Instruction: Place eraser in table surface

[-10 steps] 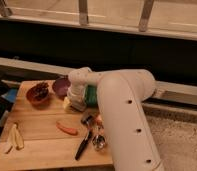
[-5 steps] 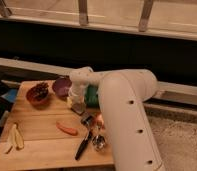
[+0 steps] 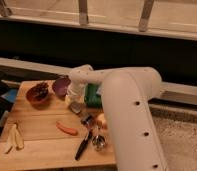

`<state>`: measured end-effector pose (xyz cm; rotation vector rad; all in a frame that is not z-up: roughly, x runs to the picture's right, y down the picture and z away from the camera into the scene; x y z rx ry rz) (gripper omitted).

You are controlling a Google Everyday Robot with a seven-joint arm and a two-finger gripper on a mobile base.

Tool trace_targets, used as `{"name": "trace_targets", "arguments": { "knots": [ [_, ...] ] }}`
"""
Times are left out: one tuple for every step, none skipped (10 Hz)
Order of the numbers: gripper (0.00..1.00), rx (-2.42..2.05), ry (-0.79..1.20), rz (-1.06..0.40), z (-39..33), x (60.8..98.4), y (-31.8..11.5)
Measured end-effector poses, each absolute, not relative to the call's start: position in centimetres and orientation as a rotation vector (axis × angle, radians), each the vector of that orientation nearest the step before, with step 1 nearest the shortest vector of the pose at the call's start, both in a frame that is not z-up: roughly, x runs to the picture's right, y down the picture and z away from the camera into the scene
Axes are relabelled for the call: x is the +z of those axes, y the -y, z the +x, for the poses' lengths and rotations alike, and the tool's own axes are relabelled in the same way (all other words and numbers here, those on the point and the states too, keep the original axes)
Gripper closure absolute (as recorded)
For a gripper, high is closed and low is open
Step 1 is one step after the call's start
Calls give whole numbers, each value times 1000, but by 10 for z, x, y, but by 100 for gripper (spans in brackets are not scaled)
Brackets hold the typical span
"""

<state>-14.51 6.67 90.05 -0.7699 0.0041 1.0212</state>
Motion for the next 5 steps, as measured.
{"name": "trace_targets", "arguments": {
  "knots": [
    [100,1021,17,-749,-145,892,-55],
    [100,1014,40,-723,-146,882,-42],
    [100,1009,52,-702,-147,876,-33],
    [100,1001,68,-677,-149,869,-22],
    [100,998,81,-656,-149,862,-13]
  ]
}}
